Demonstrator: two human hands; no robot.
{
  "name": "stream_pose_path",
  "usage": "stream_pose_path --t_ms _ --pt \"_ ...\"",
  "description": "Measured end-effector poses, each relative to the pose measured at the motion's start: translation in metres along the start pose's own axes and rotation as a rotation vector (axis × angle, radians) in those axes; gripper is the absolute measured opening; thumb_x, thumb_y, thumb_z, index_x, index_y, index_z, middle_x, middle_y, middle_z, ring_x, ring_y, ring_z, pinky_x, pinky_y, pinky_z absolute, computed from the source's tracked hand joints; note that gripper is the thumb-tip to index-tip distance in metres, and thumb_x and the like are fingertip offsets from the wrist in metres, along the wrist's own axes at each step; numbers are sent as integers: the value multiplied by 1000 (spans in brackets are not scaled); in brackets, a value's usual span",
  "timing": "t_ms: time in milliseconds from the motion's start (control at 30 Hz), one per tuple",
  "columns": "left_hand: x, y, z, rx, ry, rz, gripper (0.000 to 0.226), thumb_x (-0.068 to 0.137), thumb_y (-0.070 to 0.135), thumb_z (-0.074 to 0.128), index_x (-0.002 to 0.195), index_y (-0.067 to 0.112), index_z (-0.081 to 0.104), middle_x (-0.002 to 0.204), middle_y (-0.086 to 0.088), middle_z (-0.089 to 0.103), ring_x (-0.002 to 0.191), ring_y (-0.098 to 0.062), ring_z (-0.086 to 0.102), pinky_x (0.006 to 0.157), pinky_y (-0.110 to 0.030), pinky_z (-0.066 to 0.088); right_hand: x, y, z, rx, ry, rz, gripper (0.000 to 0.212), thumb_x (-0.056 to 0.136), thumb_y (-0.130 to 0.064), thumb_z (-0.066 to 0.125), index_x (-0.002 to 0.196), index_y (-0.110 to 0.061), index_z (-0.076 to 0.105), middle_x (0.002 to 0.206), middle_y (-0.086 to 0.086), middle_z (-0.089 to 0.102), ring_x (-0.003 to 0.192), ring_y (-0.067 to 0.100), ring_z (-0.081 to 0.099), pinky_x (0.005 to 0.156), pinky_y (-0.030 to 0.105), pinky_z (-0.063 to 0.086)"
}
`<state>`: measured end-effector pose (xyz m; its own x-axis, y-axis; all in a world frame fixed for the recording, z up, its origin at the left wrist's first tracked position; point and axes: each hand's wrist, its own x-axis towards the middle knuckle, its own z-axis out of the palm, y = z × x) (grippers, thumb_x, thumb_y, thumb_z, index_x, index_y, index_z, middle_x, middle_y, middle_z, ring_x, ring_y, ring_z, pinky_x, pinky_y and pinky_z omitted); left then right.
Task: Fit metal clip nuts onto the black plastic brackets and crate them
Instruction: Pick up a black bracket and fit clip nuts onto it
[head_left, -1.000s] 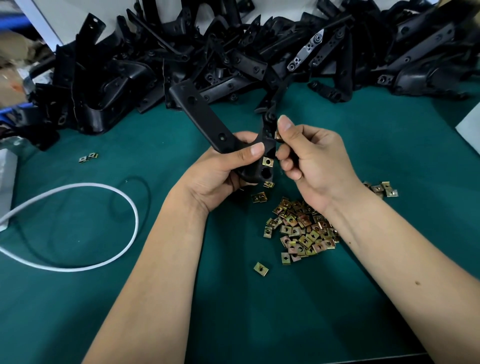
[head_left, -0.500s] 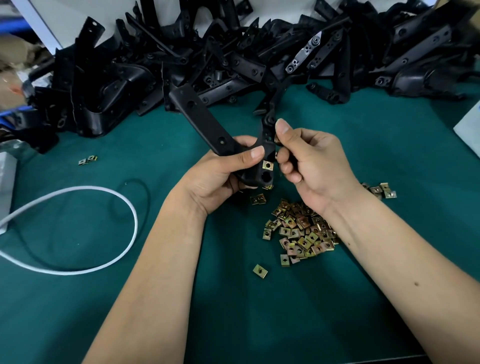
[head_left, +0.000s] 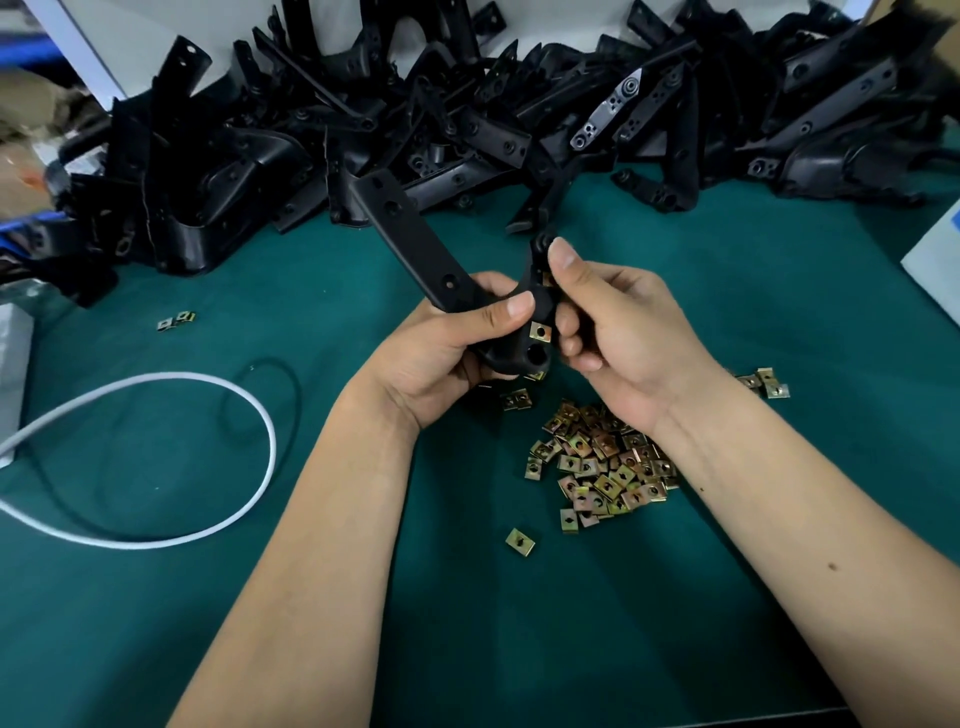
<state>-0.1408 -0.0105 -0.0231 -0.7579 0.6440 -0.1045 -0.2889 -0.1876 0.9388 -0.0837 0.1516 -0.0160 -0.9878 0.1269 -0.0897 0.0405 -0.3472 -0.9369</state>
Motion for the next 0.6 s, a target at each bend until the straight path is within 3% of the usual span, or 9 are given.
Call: stream_pose_path --t_ms 133,233,400,600 --pt "2 -2 -1 -19 64 40 18 77 13 83 73 28 74 81 0 75 71 -16 70 65 -28 55 2 -4 -2 62 -53 64 22 98 -23 66 80 -13 73 64 1 58 53 10 48 39 17 32" --pt "3 -3 -2 -29 52 45 16 82 16 72 73 28 75 84 -2 77 72 -17 72 67 -30 56 4 -2 -5 73 -25 84 15 95 -18 69 85 -8 73 65 1 59 54 8 48 39 15 32" --pt "2 -3 -1 -39 48 37 17 82 16 69 71 28 74 82 -3 76 71 -17 71 63 -29 57 5 0 -8 98 -61 86 14 87 -21 73 80 -9 69 63 0 56 52 6 44 38 14 30" --pt "3 -2 0 16 18 -49 18 80 18 73 65 27 72 75 1 73 64 -14 72 54 -24 56 3 -2 -15 43 -80 40 25 93 -19 70 70 -14 63 60 0 52 50 7 42 37 15 28"
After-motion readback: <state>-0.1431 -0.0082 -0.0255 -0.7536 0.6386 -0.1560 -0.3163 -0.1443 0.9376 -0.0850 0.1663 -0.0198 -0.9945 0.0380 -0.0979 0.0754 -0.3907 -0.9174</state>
